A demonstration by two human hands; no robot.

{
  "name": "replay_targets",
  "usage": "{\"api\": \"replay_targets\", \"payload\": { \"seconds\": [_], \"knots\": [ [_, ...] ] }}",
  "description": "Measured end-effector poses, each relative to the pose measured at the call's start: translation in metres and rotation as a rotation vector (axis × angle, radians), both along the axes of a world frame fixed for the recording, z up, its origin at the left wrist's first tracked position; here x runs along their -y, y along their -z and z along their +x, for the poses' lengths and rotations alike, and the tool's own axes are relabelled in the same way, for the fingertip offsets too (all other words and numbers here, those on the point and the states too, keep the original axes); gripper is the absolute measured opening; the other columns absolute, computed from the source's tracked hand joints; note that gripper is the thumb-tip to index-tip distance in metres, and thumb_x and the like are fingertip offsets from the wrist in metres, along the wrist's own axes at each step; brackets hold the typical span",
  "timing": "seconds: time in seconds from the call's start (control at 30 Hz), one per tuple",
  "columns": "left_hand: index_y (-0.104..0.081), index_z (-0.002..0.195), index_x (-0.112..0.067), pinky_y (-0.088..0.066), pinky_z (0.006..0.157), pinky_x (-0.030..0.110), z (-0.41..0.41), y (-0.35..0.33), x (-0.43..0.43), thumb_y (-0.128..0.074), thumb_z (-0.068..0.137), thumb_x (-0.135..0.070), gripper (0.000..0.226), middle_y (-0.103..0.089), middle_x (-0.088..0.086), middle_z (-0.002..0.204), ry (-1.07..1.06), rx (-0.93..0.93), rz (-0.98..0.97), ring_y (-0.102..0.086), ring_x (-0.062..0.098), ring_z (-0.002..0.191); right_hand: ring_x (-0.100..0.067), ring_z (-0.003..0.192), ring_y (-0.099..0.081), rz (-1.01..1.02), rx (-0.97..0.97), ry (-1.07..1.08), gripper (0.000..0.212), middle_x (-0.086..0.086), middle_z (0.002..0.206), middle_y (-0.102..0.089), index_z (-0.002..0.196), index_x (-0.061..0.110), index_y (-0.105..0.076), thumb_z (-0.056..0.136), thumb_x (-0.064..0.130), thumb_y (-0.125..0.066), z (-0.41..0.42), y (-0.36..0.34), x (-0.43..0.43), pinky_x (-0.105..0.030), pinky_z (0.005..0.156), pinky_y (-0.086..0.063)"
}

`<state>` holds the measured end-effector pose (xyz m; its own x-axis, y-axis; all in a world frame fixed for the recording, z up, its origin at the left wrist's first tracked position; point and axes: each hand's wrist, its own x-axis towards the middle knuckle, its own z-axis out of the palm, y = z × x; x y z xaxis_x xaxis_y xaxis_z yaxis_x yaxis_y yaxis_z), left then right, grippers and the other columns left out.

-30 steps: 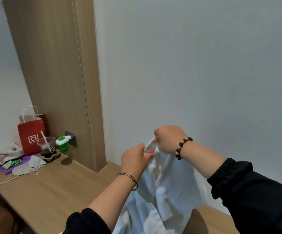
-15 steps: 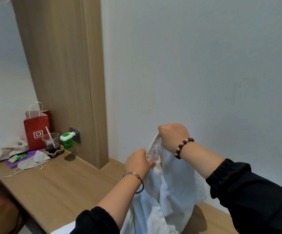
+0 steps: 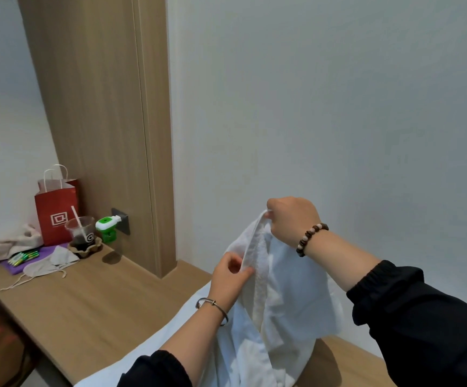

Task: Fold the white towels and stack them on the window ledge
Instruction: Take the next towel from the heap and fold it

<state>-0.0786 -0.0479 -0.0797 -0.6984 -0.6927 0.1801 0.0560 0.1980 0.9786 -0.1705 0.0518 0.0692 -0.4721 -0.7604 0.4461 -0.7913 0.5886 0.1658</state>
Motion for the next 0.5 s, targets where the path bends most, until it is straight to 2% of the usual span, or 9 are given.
{"api": "replay_targets", "payload": {
  "seconds": [0.07, 0.13, 0.2, 0.3, 0.4, 0.5],
  "knots": [
    [-0.053, 0.071, -0.011, -0.044, 0.064, 0.012, 0.001, -0.005, 0.001, -0.068, 0.078, 0.004, 0.022, -0.057, -0.002, 0.073, 0.025, -0.11, 0.106, -0.053, 0.004, 0.066, -0.025, 0.066, -0.043, -0.019, -0.01, -0.02, 0.016, -0.003, 0.073, -0.053, 0.081, 0.016, -0.048, 0.096, 0.02, -0.043, -0.001, 0.002, -0.003, -0.029, 0.057, -0.028],
    [-0.059, 0.074, -0.009, -0.048, 0.072, 0.014, 0.002, -0.012, 0.002, -0.067, 0.08, 0.005, 0.018, -0.065, -0.002, 0.087, 0.078, -0.157, 0.137, -0.06, 0.009, 0.077, -0.025, 0.066, -0.043, -0.027, -0.016, -0.028, 0.017, -0.005, 0.079, -0.061, 0.081, 0.015, -0.049, 0.096, 0.02, -0.042, -0.003, 0.004, -0.005, -0.029, 0.058, -0.029],
    [-0.068, 0.087, -0.01, -0.047, 0.08, 0.012, 0.003, -0.017, 0.003, -0.067, 0.081, 0.003, 0.014, -0.066, -0.004, 0.103, 0.116, -0.146, 0.079, -0.062, 0.007, 0.093, -0.025, 0.066, -0.044, -0.026, -0.023, -0.031, 0.019, -0.006, 0.083, -0.064, 0.086, 0.013, -0.055, 0.097, 0.021, -0.042, -0.003, 0.005, -0.005, -0.029, 0.059, -0.03],
    [-0.07, 0.105, -0.017, -0.042, 0.083, 0.004, 0.003, -0.017, 0.005, -0.065, 0.086, -0.004, 0.024, -0.063, -0.009, 0.113, 0.145, -0.101, -0.074, -0.053, -0.003, 0.11, -0.026, 0.067, -0.045, -0.025, -0.033, -0.044, 0.021, -0.006, 0.083, -0.064, 0.089, 0.011, -0.057, 0.097, 0.022, -0.041, -0.002, 0.005, -0.003, -0.029, 0.059, -0.031],
    [-0.07, 0.102, -0.024, -0.042, 0.084, 0.006, 0.004, -0.014, 0.011, -0.062, 0.089, -0.009, 0.021, -0.064, -0.013, 0.112, 0.11, -0.078, -0.105, -0.055, -0.006, 0.105, -0.029, 0.072, -0.053, -0.017, -0.043, -0.072, 0.02, -0.006, 0.085, -0.064, 0.091, 0.01, -0.058, 0.097, 0.021, -0.041, -0.001, 0.006, -0.003, -0.029, 0.059, -0.031],
    [-0.073, 0.089, -0.018, -0.042, 0.074, 0.004, 0.006, -0.02, 0.014, -0.064, 0.088, -0.011, 0.012, -0.069, -0.009, 0.095, 0.041, -0.057, -0.012, -0.06, -0.005, 0.086, -0.029, 0.072, -0.053, -0.005, -0.038, -0.062, 0.021, -0.006, 0.085, -0.063, 0.091, 0.01, -0.057, 0.097, 0.021, -0.041, -0.004, 0.007, -0.006, -0.029, 0.059, -0.03]
  ]
}}
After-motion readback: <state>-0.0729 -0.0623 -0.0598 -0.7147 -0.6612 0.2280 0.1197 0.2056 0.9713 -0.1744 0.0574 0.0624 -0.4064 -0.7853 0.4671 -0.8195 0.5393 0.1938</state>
